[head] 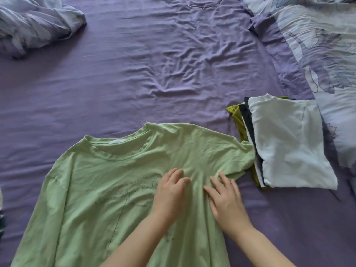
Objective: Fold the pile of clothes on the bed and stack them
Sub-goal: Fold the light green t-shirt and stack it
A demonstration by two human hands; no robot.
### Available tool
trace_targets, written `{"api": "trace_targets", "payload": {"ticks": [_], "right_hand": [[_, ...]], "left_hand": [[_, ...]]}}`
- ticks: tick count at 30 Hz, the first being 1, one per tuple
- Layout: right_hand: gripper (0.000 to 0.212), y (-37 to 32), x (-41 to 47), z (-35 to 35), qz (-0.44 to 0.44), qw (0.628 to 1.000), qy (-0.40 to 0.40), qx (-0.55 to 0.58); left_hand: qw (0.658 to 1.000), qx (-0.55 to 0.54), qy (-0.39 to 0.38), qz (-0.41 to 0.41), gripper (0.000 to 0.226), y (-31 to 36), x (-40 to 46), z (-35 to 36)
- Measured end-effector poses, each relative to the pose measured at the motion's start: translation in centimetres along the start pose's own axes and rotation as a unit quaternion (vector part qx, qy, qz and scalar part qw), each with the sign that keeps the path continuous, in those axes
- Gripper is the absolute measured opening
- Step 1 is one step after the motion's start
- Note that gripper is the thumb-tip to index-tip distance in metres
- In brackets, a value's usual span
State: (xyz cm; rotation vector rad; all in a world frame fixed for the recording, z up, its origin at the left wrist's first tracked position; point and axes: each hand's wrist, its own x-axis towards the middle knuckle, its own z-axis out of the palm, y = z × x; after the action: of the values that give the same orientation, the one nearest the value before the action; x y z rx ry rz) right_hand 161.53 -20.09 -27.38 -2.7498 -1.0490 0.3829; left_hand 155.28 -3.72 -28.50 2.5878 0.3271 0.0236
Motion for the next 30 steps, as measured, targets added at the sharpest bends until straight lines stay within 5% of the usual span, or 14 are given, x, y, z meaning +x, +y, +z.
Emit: {"api": "trace_targets", "payload": {"ticks": [7, 22, 30], "right_hand": [[0.033, -8.2, 1.4, 0.6, -0.071, 0.995, -0.020, 0.070], [0.028, -27.1, 6.4, 6.6, -0.196, 0.970, -0.094, 0.111], [0.020, -35.2, 15.7, 6.8, -0.191, 0.968, -0.061, 0.150]], "left_hand": [[0.983, -0.055, -0.004, -0.172, 0.031, -4.1, -9.0, -3.4], [0.886, -0.055, 0.182, -0.423, 0.020, -18.9, -22.2, -12.2], [0.870, -0.056, 0.137, -0.471, 0.033, -22.8, -22.4, -11.1]]}}
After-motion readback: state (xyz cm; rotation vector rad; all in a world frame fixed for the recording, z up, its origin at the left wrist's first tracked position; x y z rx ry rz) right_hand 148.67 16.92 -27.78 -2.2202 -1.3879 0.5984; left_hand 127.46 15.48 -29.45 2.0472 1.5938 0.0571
